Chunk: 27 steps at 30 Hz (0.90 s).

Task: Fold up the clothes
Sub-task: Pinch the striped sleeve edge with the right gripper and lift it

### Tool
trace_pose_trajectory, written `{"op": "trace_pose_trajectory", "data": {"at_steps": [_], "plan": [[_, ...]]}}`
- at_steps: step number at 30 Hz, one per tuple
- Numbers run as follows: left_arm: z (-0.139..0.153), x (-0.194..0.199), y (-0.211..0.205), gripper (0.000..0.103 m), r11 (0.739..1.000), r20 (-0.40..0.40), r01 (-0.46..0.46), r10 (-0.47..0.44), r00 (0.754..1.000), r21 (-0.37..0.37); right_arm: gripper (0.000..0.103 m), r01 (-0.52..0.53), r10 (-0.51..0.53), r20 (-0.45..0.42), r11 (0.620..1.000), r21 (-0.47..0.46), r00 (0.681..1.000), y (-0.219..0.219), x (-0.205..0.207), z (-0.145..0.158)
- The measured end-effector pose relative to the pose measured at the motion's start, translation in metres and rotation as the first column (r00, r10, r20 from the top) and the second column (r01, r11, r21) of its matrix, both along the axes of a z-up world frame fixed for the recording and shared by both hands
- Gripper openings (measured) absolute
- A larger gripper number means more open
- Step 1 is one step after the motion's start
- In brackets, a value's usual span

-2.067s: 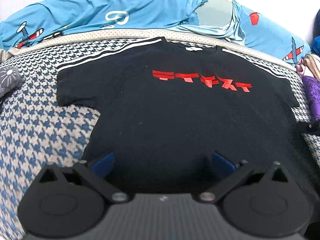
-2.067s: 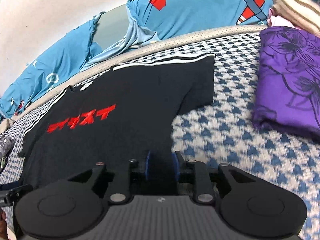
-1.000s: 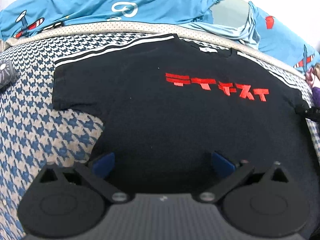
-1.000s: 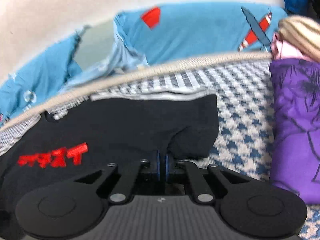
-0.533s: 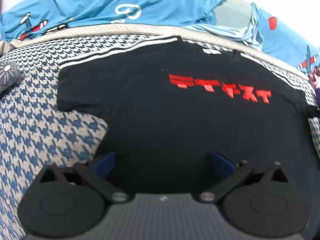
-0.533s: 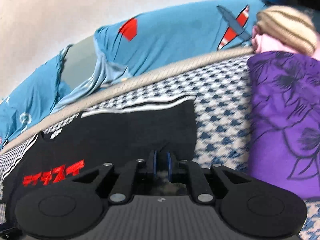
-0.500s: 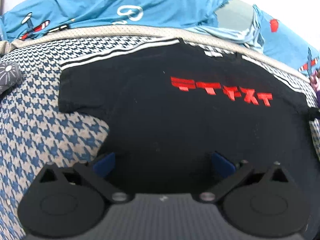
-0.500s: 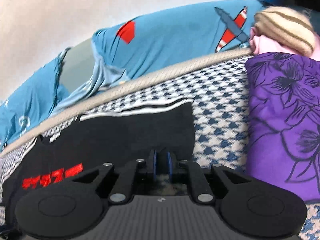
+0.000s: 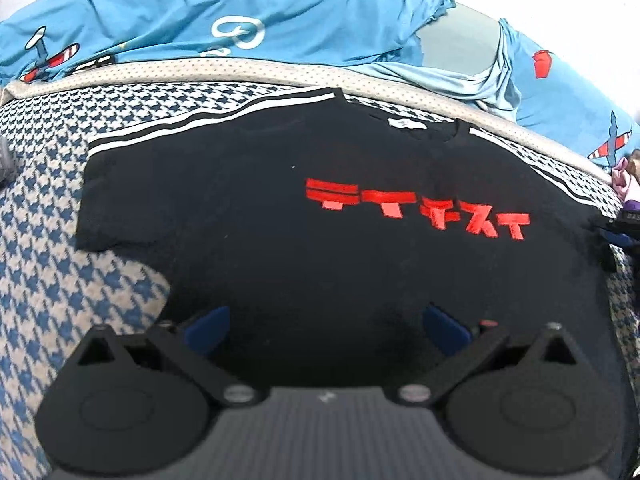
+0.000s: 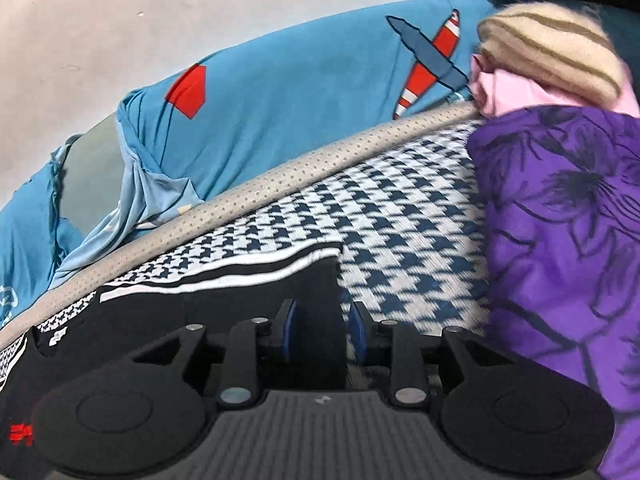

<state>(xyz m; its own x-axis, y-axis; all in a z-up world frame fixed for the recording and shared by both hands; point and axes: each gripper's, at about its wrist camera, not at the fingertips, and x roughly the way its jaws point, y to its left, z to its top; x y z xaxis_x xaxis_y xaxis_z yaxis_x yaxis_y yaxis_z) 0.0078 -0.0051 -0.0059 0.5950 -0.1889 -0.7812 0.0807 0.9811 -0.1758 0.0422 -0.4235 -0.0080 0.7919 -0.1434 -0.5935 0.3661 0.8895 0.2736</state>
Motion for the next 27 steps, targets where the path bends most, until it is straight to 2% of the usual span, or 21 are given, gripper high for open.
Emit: {"op": "trace_pose_trajectory", "data": {"at_steps": [5,7,9,12,15,18,21,24,27], "plan": [[-0.002,0.005,0.0,0.103,1.0,-0.01,-0.007,0.007,1.0,-0.01,0.029,-0.041,0.041,0.001,0.997,-0.06,0.999,0.007,0.014,-0.002],[-0.003,0.006,0.0,0.103,1.0,-0.014,-0.01,0.01,1.0,-0.013,0.027,-0.058,0.058,-0.004,0.995,-0.086,0.998,0.01,0.018,-0.002],[-0.004,0.008,0.001,0.103,1.0,-0.018,-0.013,0.013,1.0,-0.017,0.013,-0.067,0.067,-0.008,0.992,-0.11,0.998,0.014,0.022,-0.003],[-0.005,0.011,0.001,0.103,1.0,-0.024,-0.018,0.018,1.0,-0.023,0.006,-0.071,0.071,-0.01,0.988,-0.135,0.997,0.019,0.026,-0.002],[-0.005,0.011,0.002,0.103,0.999,-0.027,-0.022,0.021,0.999,-0.029,0.005,-0.034,0.037,0.013,0.983,-0.179,0.999,0.023,0.026,0.003],[-0.005,0.011,0.003,0.103,0.999,-0.028,-0.027,0.026,0.999,-0.037,0.005,-0.003,0.012,0.046,0.983,-0.183,0.999,0.022,0.026,0.01],[-0.005,0.011,0.004,0.103,0.999,-0.03,-0.029,0.028,0.999,-0.037,0.005,-0.003,0.012,0.039,0.976,-0.216,0.999,0.027,0.03,0.009],[-0.005,0.011,0.006,0.103,0.999,-0.03,-0.033,0.032,0.999,-0.042,0.005,0.001,0.0,0.007,0.979,-0.203,1.0,0.026,0.033,0.004],[-0.005,0.011,0.008,0.103,0.998,-0.031,-0.039,0.038,0.999,-0.049,0.005,0.004,-0.001,0.013,0.979,-0.202,1.0,0.027,0.032,0.005]]}}
